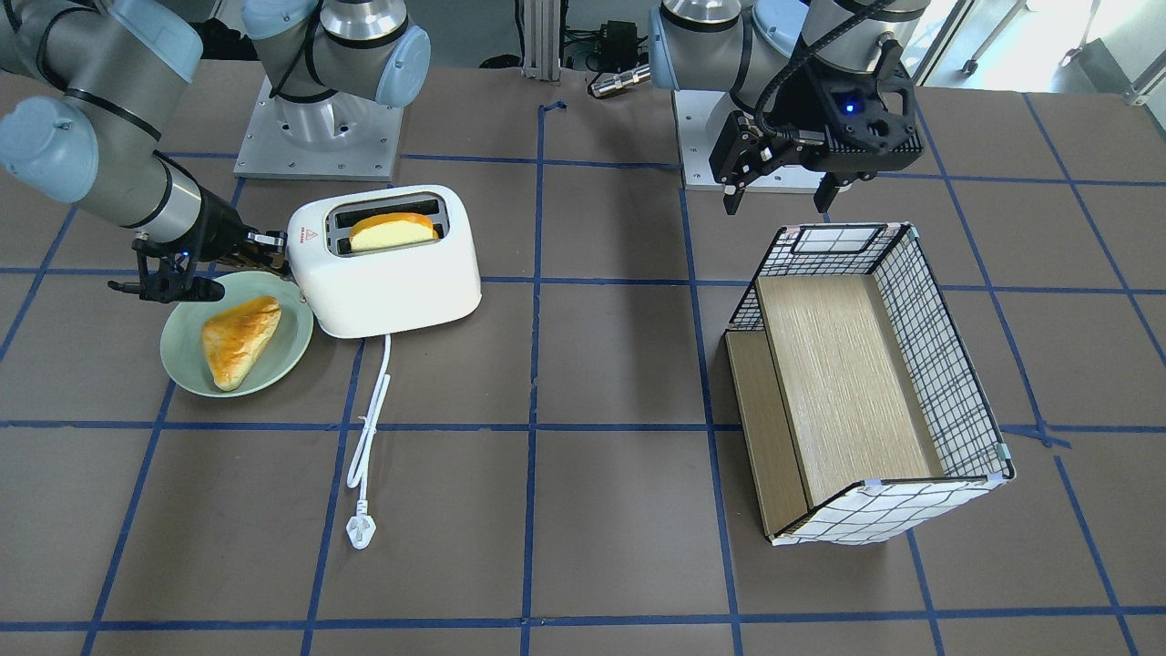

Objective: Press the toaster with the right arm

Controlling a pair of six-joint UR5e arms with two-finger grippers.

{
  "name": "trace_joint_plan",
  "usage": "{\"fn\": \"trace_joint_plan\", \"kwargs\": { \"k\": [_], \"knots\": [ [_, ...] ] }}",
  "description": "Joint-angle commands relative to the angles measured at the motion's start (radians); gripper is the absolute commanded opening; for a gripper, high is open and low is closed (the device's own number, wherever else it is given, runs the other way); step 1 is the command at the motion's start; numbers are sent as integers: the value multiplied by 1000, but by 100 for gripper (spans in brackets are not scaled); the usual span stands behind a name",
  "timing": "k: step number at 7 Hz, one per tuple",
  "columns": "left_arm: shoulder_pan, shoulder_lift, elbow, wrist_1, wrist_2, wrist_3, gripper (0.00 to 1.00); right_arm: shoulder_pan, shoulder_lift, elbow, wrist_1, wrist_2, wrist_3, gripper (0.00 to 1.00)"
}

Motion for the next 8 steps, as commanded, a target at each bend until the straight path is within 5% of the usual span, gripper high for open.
{"fn": "trace_joint_plan", "kwargs": {
  "k": [1,3,4,6,8],
  "knots": [
    [0,0,1,0,0,0,100,0,0,2,-14,-3,4,0],
    [0,0,0,0,-1,0,100,0,-9,-55,21,-22,11,0],
    [0,0,0,0,0,0,100,0,-11,-117,93,-25,11,10],
    [0,0,1,0,0,0,100,2,-11,-236,155,-52,11,100],
    [0,0,1,0,0,0,100,2,-40,-275,161,-110,13,100]
  ]
}}
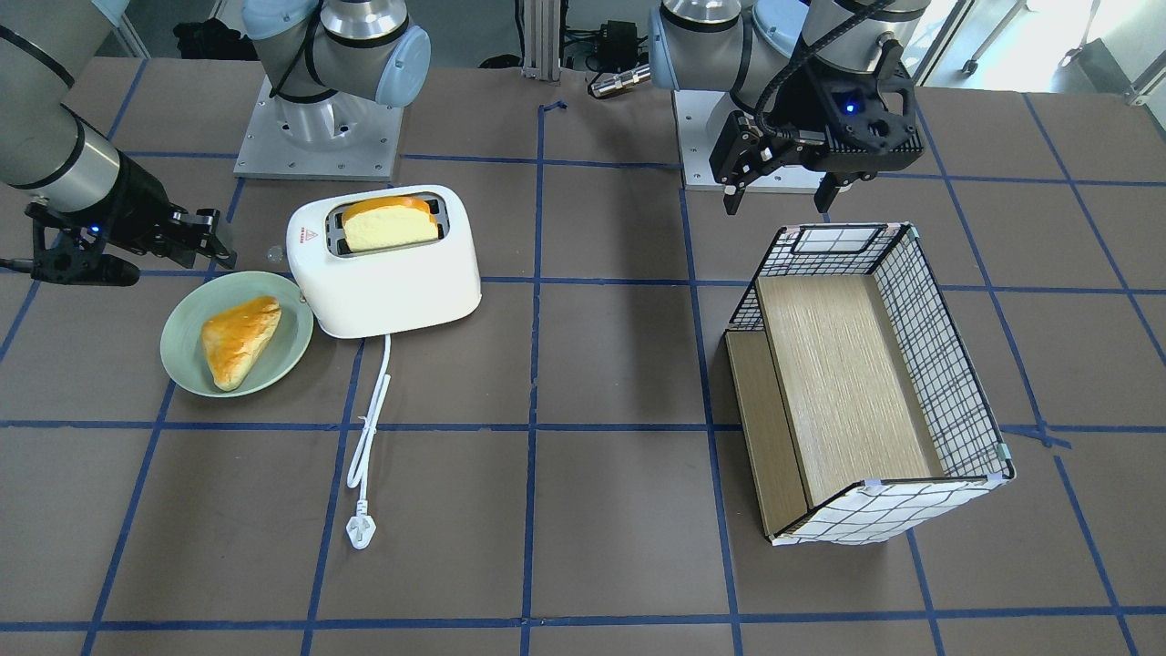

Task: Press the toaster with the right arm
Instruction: 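Lift the right gripper up and away from the toaster lever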

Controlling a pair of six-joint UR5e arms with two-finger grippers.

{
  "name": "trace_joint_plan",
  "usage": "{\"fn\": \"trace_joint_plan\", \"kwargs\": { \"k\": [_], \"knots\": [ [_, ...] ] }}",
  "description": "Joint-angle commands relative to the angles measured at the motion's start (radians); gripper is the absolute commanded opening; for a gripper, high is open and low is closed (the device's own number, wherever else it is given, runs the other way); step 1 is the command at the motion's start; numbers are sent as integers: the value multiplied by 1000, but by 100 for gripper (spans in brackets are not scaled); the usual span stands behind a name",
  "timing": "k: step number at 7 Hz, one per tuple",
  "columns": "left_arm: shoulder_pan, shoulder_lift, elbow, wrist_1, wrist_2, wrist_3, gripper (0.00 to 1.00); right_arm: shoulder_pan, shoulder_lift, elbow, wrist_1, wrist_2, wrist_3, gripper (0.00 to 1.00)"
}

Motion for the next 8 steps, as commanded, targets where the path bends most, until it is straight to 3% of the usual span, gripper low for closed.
{"fn": "trace_joint_plan", "kwargs": {
  "k": [1,4,8],
  "knots": [
    [0,0,1,0,0,0,100,0,-61,-29,35,-47,16,100],
    [0,0,-1,0,-2,0,100,50,-114,-67,36,-36,161,100],
    [0,0,-1,0,-2,0,100,303,-104,-101,-12,-38,430,100]
  ]
}}
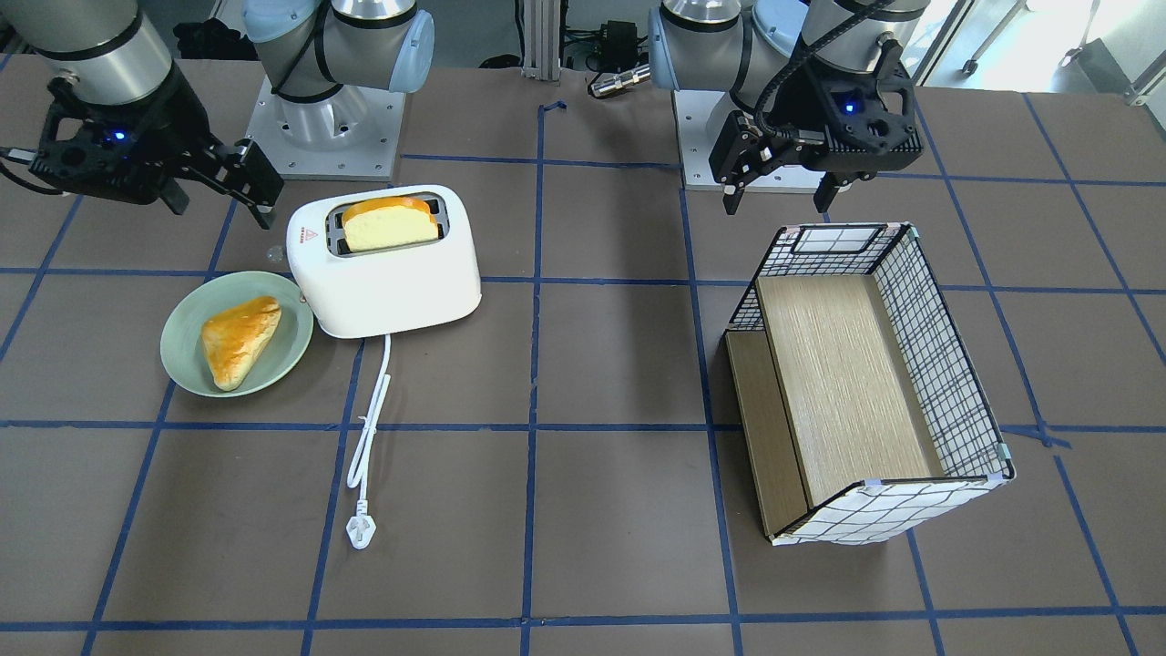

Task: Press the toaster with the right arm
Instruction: 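Lift the right gripper up and away from the toaster lever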

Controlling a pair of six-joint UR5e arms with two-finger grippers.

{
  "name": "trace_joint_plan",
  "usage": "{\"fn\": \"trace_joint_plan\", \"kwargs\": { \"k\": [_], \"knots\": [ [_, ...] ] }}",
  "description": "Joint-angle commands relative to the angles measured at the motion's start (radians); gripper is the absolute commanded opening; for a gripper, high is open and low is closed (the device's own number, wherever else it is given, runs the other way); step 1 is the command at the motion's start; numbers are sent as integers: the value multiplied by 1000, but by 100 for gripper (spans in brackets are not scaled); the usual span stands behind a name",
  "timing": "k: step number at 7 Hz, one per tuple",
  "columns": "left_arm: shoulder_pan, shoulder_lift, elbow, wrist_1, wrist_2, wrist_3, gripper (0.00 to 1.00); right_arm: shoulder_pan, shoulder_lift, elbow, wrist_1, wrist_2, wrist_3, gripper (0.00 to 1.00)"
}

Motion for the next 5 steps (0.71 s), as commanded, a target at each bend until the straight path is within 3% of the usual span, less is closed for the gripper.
{"fn": "trace_joint_plan", "kwargs": {
  "k": [1,5],
  "knots": [
    [0,0,1,0,0,0,100,108,5,-7,-42,-5,103,100],
    [0,0,1,0,1,0,100,167,5,-10,-51,-3,161,100]
  ]
}}
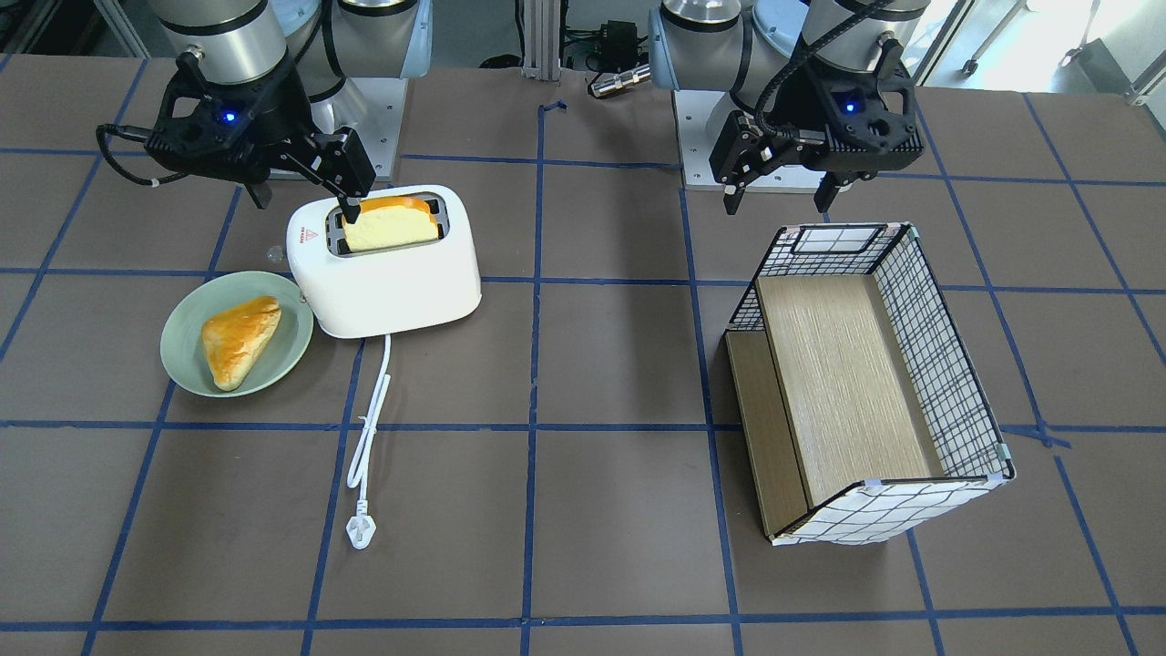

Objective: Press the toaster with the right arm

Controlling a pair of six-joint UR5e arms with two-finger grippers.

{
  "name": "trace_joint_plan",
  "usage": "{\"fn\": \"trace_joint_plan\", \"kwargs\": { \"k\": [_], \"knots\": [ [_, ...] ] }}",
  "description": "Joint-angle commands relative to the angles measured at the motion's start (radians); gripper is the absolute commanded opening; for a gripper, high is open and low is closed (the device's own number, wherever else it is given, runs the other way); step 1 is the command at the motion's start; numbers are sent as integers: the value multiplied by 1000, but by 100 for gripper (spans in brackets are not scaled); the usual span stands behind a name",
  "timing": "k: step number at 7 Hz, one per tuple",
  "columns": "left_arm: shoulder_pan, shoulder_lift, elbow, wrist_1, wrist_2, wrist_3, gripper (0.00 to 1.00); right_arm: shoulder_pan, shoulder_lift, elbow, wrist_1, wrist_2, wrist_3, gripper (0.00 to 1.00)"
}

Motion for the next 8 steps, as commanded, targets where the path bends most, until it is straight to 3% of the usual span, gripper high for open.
{"fn": "trace_joint_plan", "kwargs": {
  "k": [1,8],
  "knots": [
    [0,0,0,0,0,0,100,5,2,-1,-1,0,-6,100],
    [0,0,-1,0,0,0,100,2,35,-47,-37,-28,-14,100]
  ]
}}
